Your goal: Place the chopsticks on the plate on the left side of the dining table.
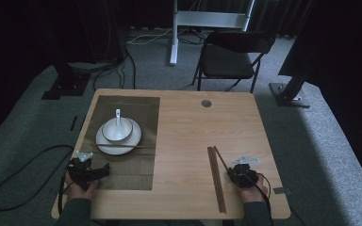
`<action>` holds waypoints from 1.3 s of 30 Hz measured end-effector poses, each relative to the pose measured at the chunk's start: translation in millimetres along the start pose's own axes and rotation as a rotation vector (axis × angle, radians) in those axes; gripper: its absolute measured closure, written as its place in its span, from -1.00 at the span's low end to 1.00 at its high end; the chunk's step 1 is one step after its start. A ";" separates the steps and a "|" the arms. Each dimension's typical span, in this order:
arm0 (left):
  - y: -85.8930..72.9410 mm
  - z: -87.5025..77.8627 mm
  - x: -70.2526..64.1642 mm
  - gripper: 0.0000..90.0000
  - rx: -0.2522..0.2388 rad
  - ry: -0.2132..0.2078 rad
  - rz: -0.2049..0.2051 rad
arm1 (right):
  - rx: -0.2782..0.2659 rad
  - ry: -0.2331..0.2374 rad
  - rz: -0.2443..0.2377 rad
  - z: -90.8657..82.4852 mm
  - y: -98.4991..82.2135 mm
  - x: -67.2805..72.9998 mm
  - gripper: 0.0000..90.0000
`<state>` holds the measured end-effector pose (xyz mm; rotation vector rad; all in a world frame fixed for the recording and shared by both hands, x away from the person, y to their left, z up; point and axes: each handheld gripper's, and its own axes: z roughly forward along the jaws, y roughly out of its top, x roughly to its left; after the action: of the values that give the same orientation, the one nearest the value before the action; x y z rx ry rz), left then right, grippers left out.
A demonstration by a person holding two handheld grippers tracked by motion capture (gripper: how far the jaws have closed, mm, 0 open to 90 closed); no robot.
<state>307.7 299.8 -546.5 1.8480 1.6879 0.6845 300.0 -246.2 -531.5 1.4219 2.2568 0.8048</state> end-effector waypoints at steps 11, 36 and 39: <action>0.0 0.0 0.0 -1.00 0.000 0.000 0.000 | -0.012 -0.031 0.003 0.3 -0.1 1.5 0.89; 0.0 0.0 0.0 -1.00 0.000 0.000 0.000 | -0.095 -0.020 -0.042 -11.9 9.9 14.8 0.89; 0.0 0.0 0.0 -1.00 0.000 0.000 0.000 | -0.102 -0.016 -0.049 -13.2 11.6 17.3 0.89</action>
<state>307.7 299.8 -546.5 1.8485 1.6879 0.6840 293.1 -230.4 -513.8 1.3179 2.1965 0.8771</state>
